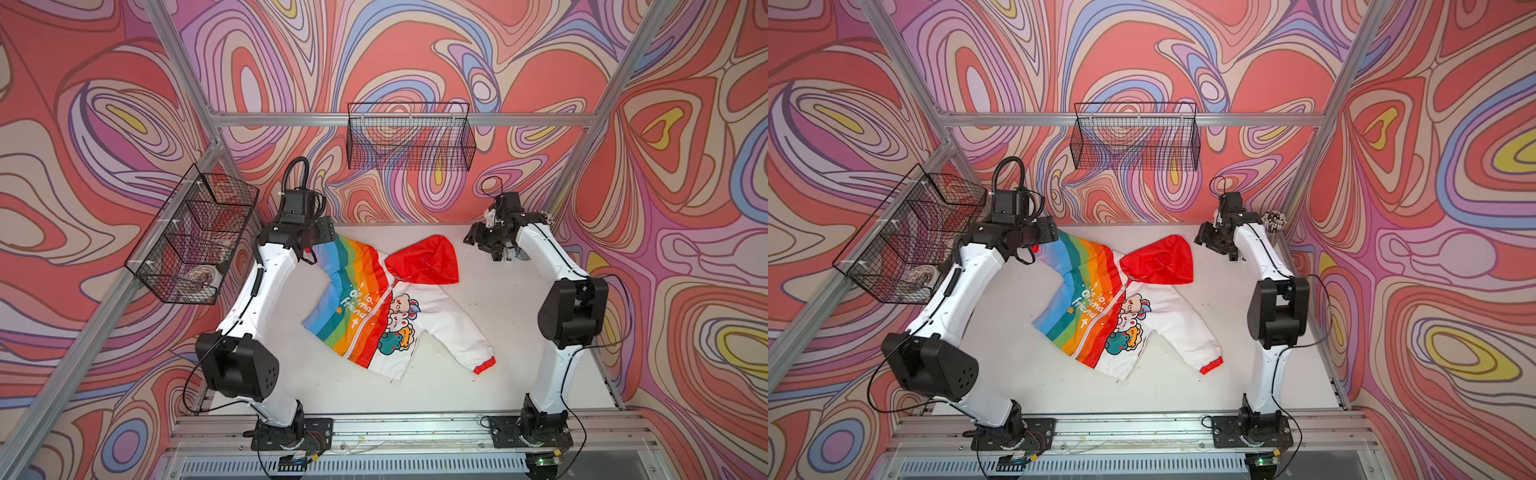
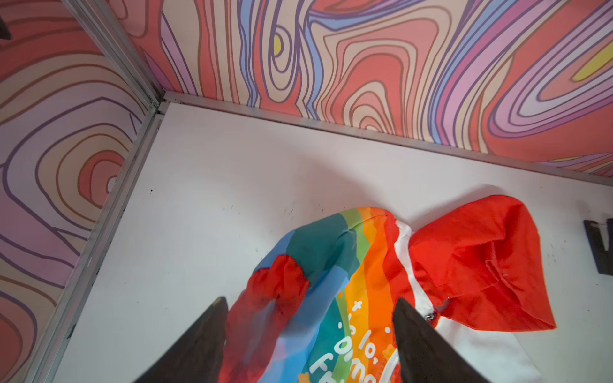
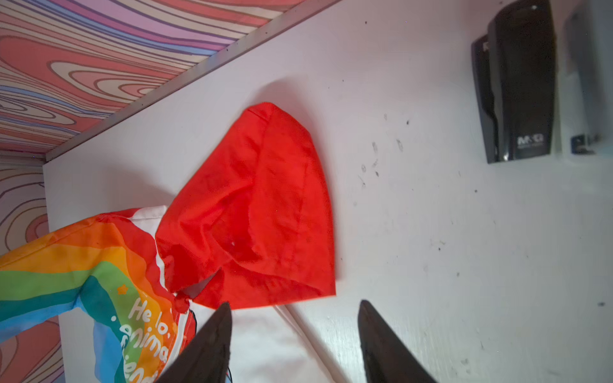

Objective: Unzip the jacket
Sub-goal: Flatten out the jacket at the center of the board.

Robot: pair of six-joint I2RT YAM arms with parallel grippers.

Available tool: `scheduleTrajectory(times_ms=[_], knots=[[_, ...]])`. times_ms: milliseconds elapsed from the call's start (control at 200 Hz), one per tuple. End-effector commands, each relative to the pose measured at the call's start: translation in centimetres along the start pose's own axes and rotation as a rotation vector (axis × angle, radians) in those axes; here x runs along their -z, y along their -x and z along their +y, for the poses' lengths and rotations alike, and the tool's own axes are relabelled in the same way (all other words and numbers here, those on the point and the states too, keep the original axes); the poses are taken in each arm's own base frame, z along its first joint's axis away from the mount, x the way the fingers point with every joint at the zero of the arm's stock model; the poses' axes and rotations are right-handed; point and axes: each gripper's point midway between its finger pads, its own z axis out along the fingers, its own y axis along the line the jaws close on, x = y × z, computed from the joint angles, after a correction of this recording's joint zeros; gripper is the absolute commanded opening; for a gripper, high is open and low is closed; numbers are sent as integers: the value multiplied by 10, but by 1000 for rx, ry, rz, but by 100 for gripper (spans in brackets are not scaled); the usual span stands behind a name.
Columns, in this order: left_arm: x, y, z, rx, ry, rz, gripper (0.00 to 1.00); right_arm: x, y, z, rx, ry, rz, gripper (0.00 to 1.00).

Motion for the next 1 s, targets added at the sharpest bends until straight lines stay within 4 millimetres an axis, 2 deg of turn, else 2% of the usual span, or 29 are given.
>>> scheduleTrajectory(times_ms=[0,65,85,195,275,341,376,491,661,806,866,991], knots=[[10,-7,-9,-3,-28,-52,77,16,-12,-12,8,-39,-65,56],[8,-19,-6,-15,3,-43,77,8,-36,-24,0,-59,-26,55],[7,-21,-4,-13,13,-40,76,17,-39,-21,6,-48,-41,55],[1,-24,13,-21,108,-39,73,17,-70,-21,23,-40,-11,54],[-5,-19,25,-55,203,-37,80,18,-88,-16,51,-39,2,54],[-9,-14,42,-90,320,-29,95,18,-103,-13,63,-37,16,54],[-9,-8,47,-105,368,-27,99,19,-108,-12,65,-36,17,54],[-14,8,48,-161,425,-12,100,22,-122,-14,61,-33,20,54],[-14,29,38,-147,348,-19,100,24,-139,-7,74,-3,36,54],[-21,31,11,-15,12,10,100,22,-155,21,90,178,73,52],[-18,34,10,-9,-11,-4,100,19,-162,27,89,209,92,52],[-18,36,8,17,-111,11,97,10,-173,26,105,186,113,48]])
